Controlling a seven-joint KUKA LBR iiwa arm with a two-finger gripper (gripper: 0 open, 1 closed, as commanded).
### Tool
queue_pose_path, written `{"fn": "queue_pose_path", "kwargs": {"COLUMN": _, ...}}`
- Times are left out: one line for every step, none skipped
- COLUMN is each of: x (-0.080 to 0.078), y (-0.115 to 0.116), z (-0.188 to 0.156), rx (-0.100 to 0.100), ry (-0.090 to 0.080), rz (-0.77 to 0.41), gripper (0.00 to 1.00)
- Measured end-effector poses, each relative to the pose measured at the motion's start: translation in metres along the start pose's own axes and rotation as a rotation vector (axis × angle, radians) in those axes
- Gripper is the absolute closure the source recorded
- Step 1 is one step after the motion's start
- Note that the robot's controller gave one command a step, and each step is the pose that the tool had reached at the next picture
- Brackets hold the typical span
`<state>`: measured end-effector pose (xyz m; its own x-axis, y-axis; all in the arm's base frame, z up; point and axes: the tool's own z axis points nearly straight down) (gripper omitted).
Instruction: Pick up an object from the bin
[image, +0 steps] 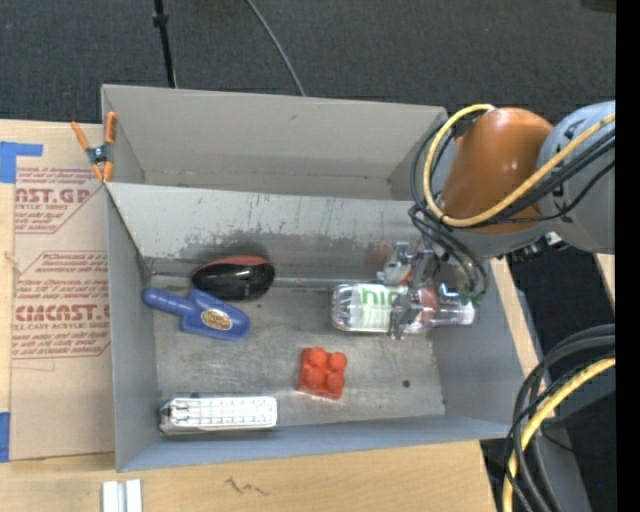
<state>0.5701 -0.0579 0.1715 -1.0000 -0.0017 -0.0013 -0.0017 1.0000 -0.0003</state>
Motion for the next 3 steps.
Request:
{"fn": "queue_pose_path", "kwargs": {"x": 0.000, "y": 0.000, "z": 0.000, "rx": 0.000, "ry": 0.000, "rz": 0.000, "gripper": 1.00}}
{"fn": "queue_pose_path", "kwargs": {"x": 0.000, "y": 0.000, "z": 0.000, "rx": 0.000, "ry": 0.000, "rz": 0.000, "gripper": 1.00}}
{"fn": "queue_pose_path", "kwargs": {"x": -0.006, "y": 0.000, "z": -0.166, "rx": 0.001, "ry": -0.005, "rz": 0.002, "gripper": 1.00}}
